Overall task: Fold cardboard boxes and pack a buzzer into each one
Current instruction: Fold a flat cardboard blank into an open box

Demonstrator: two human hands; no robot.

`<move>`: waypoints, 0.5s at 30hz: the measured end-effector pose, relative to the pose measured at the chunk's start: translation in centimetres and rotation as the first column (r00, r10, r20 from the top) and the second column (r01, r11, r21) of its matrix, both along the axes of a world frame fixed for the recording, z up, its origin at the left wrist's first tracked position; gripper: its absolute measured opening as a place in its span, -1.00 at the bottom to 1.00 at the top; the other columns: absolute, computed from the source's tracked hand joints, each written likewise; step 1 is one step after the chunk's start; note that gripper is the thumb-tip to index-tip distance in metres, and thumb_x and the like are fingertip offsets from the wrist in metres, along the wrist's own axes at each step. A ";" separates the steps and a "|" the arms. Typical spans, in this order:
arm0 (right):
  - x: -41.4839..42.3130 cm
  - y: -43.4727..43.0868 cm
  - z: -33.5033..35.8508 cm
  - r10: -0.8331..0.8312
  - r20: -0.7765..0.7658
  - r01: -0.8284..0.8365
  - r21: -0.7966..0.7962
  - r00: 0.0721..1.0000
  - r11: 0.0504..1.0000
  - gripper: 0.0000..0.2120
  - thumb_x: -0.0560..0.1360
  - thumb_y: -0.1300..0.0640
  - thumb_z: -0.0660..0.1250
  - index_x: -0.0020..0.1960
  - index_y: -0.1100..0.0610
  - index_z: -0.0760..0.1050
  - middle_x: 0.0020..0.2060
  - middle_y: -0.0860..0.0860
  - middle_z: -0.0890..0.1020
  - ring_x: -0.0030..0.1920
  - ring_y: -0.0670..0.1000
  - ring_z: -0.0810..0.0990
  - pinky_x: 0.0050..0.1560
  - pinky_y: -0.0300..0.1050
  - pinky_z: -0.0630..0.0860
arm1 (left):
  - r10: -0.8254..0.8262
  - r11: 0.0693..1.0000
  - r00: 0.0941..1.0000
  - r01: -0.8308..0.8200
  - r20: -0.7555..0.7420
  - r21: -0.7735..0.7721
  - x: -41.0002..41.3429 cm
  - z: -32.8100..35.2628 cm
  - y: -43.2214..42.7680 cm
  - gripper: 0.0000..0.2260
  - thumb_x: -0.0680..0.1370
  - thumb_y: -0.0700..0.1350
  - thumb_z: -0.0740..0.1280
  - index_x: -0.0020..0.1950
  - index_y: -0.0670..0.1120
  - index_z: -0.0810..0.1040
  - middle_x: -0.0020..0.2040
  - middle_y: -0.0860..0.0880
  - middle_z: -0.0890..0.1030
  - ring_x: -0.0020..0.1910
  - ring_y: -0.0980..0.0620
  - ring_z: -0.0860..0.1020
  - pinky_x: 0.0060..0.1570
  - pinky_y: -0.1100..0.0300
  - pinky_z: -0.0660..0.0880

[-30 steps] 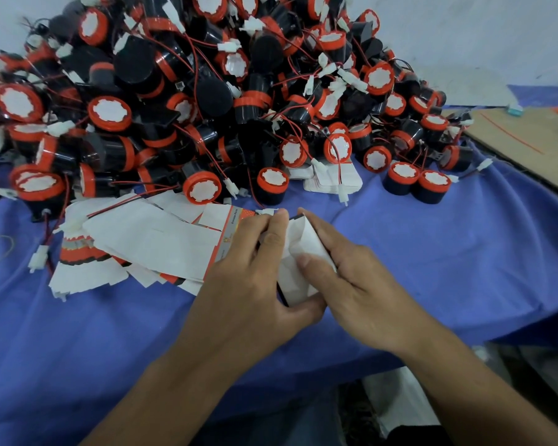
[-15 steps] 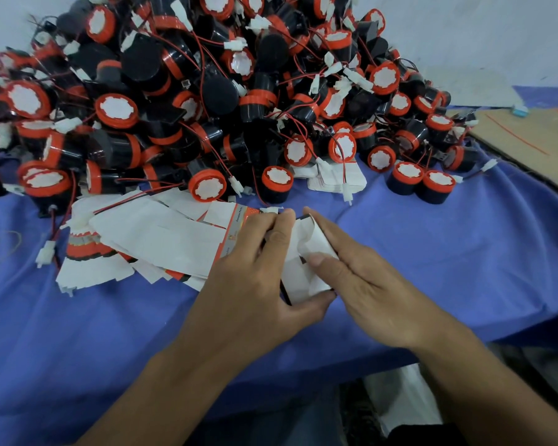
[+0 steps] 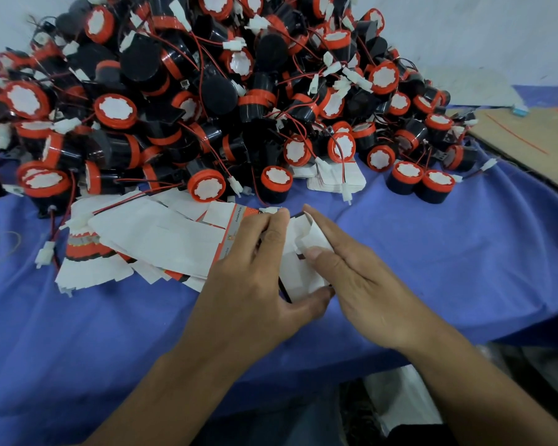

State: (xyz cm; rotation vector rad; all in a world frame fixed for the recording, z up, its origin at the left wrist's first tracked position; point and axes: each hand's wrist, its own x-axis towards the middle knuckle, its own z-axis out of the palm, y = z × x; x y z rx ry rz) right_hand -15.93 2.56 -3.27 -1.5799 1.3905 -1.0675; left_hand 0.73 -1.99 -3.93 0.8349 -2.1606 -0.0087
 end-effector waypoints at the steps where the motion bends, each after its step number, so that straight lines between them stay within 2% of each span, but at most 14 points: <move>1: 0.2 0.0 0.1 -0.015 -0.010 0.015 -0.007 1.000 1.000 -0.47 0.64 -0.12 0.12 0.60 -0.19 0.15 0.42 -0.35 0.43 0.42 -0.29 0.38 0.45 -0.07 0.39 | 0.005 1.000 1.000 -0.005 -0.002 -0.002 0.0 -0.1 0.0 -0.30 0.44 0.16 0.46 0.30 -0.41 0.49 0.11 -0.27 0.56 0.06 -0.19 0.59 -0.11 0.05 0.62; 3: 0.7 0.2 0.1 -0.037 -0.058 0.036 -0.026 0.998 0.999 -0.45 0.64 -0.12 0.10 0.61 -0.18 0.10 0.43 -0.31 0.42 0.42 -0.29 0.37 0.45 -0.09 0.38 | 0.015 1.000 1.000 -0.015 -0.013 -0.006 -0.1 -0.2 0.1 -0.32 0.45 0.14 0.46 0.30 -0.41 0.49 0.12 -0.27 0.56 0.07 -0.17 0.59 -0.11 0.10 0.61; 6: 1.3 0.4 0.2 -0.055 -0.191 0.041 -0.073 0.980 0.996 -0.45 0.70 -0.08 0.05 0.65 -0.08 -0.01 0.45 -0.09 0.46 0.41 -0.14 0.44 0.41 -0.03 0.42 | 0.027 0.999 0.999 -0.028 -0.025 -0.043 -0.2 -0.4 0.2 -0.37 0.61 0.17 0.23 0.31 -0.42 0.48 0.15 -0.29 0.56 0.13 -0.18 0.59 -0.02 0.15 0.59; 9: 1.5 0.4 0.3 -0.073 -0.262 0.043 -0.116 0.962 0.992 -0.42 0.69 -0.03 0.06 0.65 -0.05 -0.06 0.38 -0.06 0.51 0.30 -0.12 0.51 0.31 -0.13 0.48 | 0.035 0.998 0.999 -0.036 -0.026 -0.060 -0.4 -0.3 0.1 -0.34 0.64 0.19 0.11 0.30 -0.42 0.49 0.15 -0.30 0.57 0.14 -0.19 0.60 0.02 0.18 0.56; 10: 1.4 0.4 0.3 -0.068 -0.271 0.036 -0.122 0.960 0.992 -0.42 0.70 -0.01 0.07 0.66 -0.04 -0.06 0.31 -0.12 0.55 0.24 -0.16 0.53 0.23 -0.21 0.49 | 0.036 0.998 0.999 -0.038 -0.025 -0.057 -0.4 -0.4 0.1 -0.35 0.63 0.18 0.12 0.29 -0.42 0.50 0.14 -0.29 0.57 0.13 -0.19 0.60 0.01 0.18 0.56; 12: 1.0 0.2 0.4 -0.043 -0.288 0.005 -0.131 0.957 0.991 -0.43 0.71 0.06 0.10 0.66 0.01 -0.03 -0.01 -0.34 0.59 0.00 -0.27 0.58 -0.03 -0.40 0.47 | 0.038 0.998 0.999 -0.039 -0.022 -0.050 -0.4 -0.4 -0.1 -0.40 0.60 0.13 0.22 0.29 -0.41 0.50 0.13 -0.28 0.57 0.10 -0.18 0.60 -0.04 0.16 0.59; 13: 0.6 0.1 0.4 -0.032 -0.301 -0.009 -0.134 0.953 0.991 -0.44 0.71 0.09 0.11 0.65 0.04 -0.01 -0.17 -0.38 0.56 -0.13 -0.27 0.57 -0.15 -0.43 0.44 | 0.035 0.998 0.999 -0.036 -0.016 -0.048 -0.3 -0.4 -0.1 -0.41 0.55 0.10 0.30 0.29 -0.41 0.50 0.13 -0.27 0.57 0.09 -0.17 0.60 -0.07 0.14 0.60; 15: 0.1 0.0 0.5 -0.011 -0.318 -0.035 -0.138 0.948 0.990 -0.46 0.72 0.12 0.11 0.65 0.06 0.02 -0.29 -0.36 0.54 -0.24 -0.22 0.56 -0.25 -0.43 0.40 | 0.022 0.999 1.000 -0.021 0.003 -0.040 -0.3 -0.5 -0.2 -0.38 0.47 0.09 0.39 0.29 -0.41 0.50 0.13 -0.27 0.56 0.08 -0.17 0.59 -0.10 0.13 0.61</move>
